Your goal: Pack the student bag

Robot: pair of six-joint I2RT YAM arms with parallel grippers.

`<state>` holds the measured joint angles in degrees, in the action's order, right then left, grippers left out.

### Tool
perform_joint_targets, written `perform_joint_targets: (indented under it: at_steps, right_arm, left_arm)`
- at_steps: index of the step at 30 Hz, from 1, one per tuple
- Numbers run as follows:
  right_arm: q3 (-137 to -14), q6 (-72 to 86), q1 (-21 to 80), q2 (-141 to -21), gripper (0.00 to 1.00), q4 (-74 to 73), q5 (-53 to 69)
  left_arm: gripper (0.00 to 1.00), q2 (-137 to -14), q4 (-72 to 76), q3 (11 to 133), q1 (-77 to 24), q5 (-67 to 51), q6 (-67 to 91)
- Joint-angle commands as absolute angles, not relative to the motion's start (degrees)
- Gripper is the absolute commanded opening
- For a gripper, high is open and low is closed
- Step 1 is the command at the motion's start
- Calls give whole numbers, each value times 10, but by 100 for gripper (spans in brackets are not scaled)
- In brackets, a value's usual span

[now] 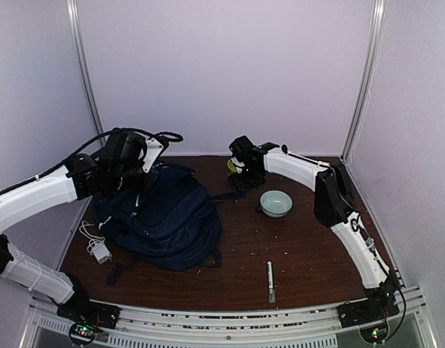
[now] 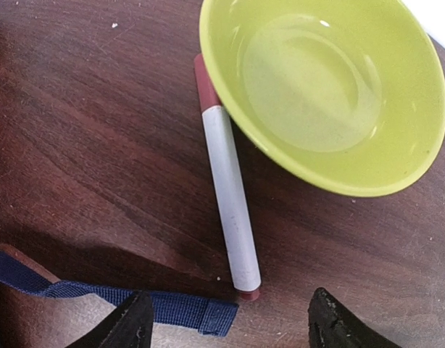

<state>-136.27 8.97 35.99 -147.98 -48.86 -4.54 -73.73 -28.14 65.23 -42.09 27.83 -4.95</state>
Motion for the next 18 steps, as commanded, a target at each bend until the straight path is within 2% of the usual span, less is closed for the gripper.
perform_joint_targets:
  at_steps: [1, 9, 18]
  right_arm:
    - [-1361, 104, 358, -1470, 73, -514, -69]
    - [-1260, 102, 356, -1413, 59, -529, -86]
    - [-1188, 110, 356, -1347, 60, -532, -137]
  left_arm:
    - [0, -749, -221, 687, -413, 275, -62]
    - [0, -753, -212, 679, -414, 272, -70]
    - [0, -747, -212, 675, -413, 274, -84]
